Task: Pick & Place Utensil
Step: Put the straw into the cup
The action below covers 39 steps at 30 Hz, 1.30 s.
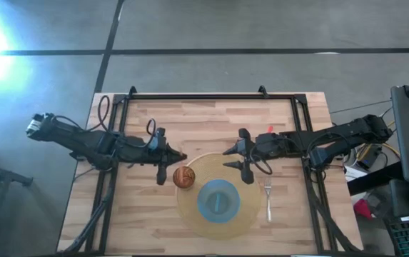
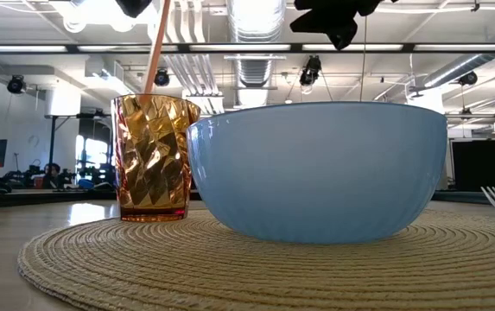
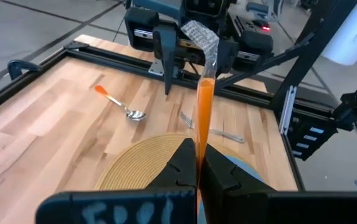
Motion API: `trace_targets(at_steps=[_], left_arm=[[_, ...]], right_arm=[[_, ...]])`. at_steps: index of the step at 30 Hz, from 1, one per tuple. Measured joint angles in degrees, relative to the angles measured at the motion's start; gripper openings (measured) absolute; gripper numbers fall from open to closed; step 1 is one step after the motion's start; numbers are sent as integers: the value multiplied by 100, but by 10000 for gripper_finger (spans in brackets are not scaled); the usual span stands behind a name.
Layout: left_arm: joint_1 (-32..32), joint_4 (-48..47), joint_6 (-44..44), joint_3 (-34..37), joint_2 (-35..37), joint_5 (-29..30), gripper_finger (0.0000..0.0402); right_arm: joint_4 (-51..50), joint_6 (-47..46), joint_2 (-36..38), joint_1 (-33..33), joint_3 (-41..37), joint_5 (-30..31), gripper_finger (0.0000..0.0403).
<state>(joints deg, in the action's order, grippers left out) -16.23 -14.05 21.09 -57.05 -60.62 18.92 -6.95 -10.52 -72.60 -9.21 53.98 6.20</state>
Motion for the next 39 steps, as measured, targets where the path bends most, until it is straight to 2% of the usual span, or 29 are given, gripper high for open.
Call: trace_targets(at_steps=[5,10,22,26,39], left_arm=[[0,491,12,327,0,0,0],[0,736,-12,614,0,42,0],[0,1988,31,1695,0,412,0],[0,2014,65,1828,-2,593,0],[2,2055,52,1988,0,688,0]], right_arm=[[-17,-2,0,-2,0,-3,220],[-212,-98,23,-3,2,-74,232],[-653,-111,50,-2,2,-211,216],[-659,-111,50,-4,2,-483,215],[-1182,-288,284,-4,2,-514,215]])
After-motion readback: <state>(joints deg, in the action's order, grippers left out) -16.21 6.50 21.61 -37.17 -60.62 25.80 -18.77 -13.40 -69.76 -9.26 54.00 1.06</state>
